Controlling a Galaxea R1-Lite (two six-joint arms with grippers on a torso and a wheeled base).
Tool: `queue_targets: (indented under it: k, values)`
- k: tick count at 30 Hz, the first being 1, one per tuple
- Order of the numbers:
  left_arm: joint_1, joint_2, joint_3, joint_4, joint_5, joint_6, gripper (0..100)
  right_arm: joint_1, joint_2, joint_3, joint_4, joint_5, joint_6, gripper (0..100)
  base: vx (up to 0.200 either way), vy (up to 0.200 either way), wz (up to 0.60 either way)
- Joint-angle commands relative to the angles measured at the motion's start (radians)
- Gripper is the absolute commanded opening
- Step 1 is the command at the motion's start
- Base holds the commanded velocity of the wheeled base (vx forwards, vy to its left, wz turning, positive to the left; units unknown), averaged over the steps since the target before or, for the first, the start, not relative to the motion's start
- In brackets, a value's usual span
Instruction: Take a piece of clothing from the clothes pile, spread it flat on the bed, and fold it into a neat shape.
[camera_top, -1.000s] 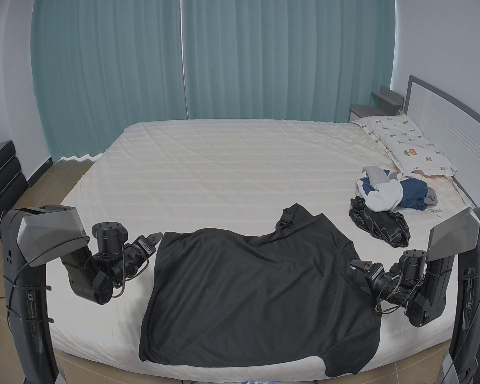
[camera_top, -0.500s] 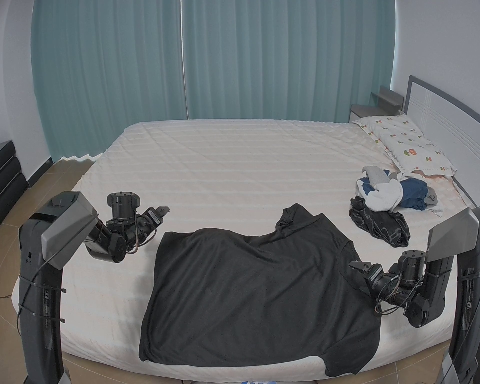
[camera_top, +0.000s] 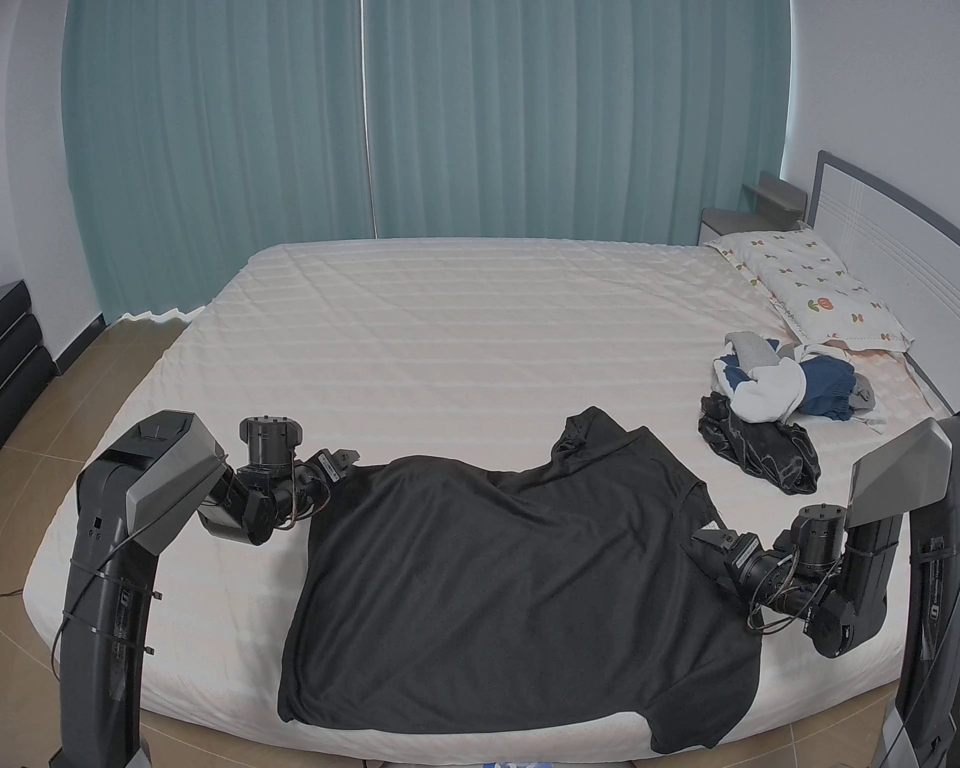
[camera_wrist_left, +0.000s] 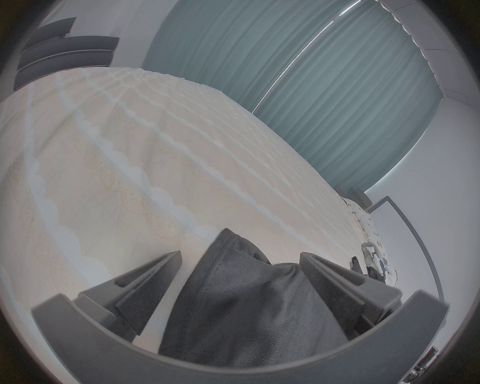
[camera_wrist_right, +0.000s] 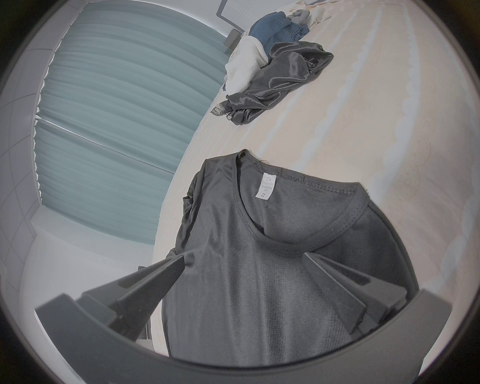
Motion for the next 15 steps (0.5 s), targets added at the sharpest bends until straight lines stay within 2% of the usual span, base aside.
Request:
queue_targets:
  k: [1, 4, 9, 10, 15]
  values:
    - [-0.007, 0.011, -0.019, 0.0, -0.002, -0.001, 100, 0.002, 0.004, 0.0, -0.013, 0.0, 0.0, 100, 0.0, 0.0, 0.0]
    - [-0.002, 0.023, -0.084, 0.012, -0.002, -0.005, 100, 0.002, 0.004, 0.001, -0.013, 0.0, 0.0, 100, 0.0, 0.0, 0.0]
    - [-0.004, 0.039, -0.096, 0.013, -0.002, -0.004, 100, 0.002, 0.004, 0.0, -0.013, 0.0, 0.0, 100, 0.0, 0.0, 0.0]
    - [-0.005, 0.04, -0.096, 0.023, -0.002, -0.001, 0, 0.002, 0.004, 0.0, -0.013, 0.0, 0.0, 100, 0.0, 0.0, 0.0]
    - [-0.001, 0.042, -0.119, 0.07, 0.007, 0.001, 0, 0.002, 0.004, 0.001, -0.013, 0.002, 0.0, 100, 0.0, 0.0, 0.0]
